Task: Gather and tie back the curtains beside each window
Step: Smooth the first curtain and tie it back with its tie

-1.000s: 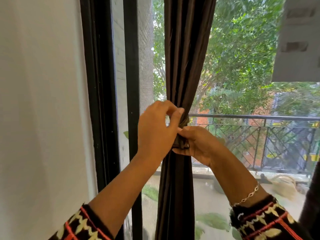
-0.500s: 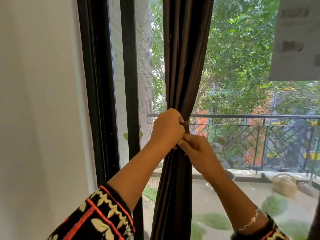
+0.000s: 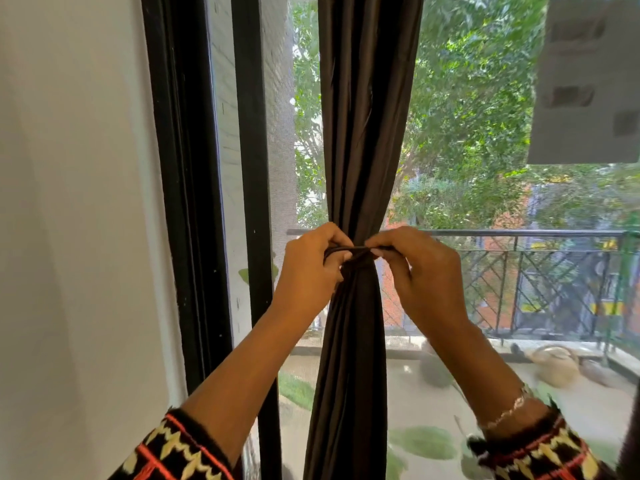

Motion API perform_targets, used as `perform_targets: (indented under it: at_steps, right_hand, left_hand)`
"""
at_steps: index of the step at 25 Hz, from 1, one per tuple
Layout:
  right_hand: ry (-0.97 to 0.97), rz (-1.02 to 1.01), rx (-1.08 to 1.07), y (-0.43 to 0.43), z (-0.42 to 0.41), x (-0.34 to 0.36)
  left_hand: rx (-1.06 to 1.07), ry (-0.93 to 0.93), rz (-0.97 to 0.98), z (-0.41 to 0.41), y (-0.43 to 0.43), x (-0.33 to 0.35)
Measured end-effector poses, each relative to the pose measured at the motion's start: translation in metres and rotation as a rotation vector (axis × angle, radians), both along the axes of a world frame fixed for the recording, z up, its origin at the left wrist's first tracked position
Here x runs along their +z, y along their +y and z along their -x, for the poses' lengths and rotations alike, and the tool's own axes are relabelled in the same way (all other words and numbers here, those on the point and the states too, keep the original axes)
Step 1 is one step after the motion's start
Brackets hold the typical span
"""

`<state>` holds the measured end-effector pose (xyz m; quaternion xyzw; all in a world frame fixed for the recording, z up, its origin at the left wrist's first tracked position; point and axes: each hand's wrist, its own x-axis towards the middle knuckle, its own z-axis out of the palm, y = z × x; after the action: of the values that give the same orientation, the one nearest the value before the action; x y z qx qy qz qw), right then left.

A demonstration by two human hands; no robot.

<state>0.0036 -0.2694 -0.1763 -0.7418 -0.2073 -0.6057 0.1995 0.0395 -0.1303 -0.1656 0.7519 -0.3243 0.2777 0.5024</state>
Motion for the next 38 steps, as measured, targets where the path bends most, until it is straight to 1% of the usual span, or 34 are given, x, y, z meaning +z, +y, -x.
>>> perform_targets:
  at_steps: [5,9,10,14,18,20,22,25,29,34,36,38]
  right_hand:
    - [-0.121,0.028,-0.014,0.010,-0.023,0.023]
    - [-0.064,-0.030,0.031,0.019,-0.034,0.022]
    - [-0.078,-0.031,0.020,0.020,-0.036,0.021]
    - [-0.206,0.076,-0.070,0.018,-0.040,0.009]
    - [-0.145,0.203,-0.180,0.015,-0.033,-0.013]
    - [-0.130,0.203,-0.248,0.018,-0.033,-0.016]
    - [-0.166,0.188,-0.247,0.020,-0.034,-0.012]
    - [-0.172,0.204,-0.214,0.022,-0.031,-0.005]
    - [-0.070,0.253,-0.210,0.023,-0.028,0.004]
    - [0.047,0.267,-0.127,0.022,-0.025,0.009]
    - [0.142,0.231,-0.057,0.020,-0.026,0.011]
    - [0.219,0.153,0.091,0.019,-0.026,0.013]
  left_hand:
    - [-0.099,0.008,0.011,0.000,0.007,-0.003]
    - [-0.170,0.111,0.137,-0.002,0.011,-0.004]
    - [-0.185,0.136,0.169,-0.003,0.011,-0.003]
    - [-0.221,0.169,0.224,-0.003,0.013,-0.002]
    - [-0.264,0.162,0.254,-0.002,0.017,-0.002]
    - [-0.269,0.161,0.236,-0.003,0.018,0.000]
    - [-0.263,0.163,0.217,-0.003,0.018,0.001]
    - [-0.152,0.102,0.168,-0.002,0.018,0.000]
    - [-0.032,-0.036,0.137,0.000,0.015,-0.006]
    - [0.063,-0.155,0.129,0.000,0.012,-0.011]
    - [0.088,-0.212,0.154,-0.001,0.012,-0.010]
    - [0.103,-0.249,0.177,-0.002,0.013,-0.007]
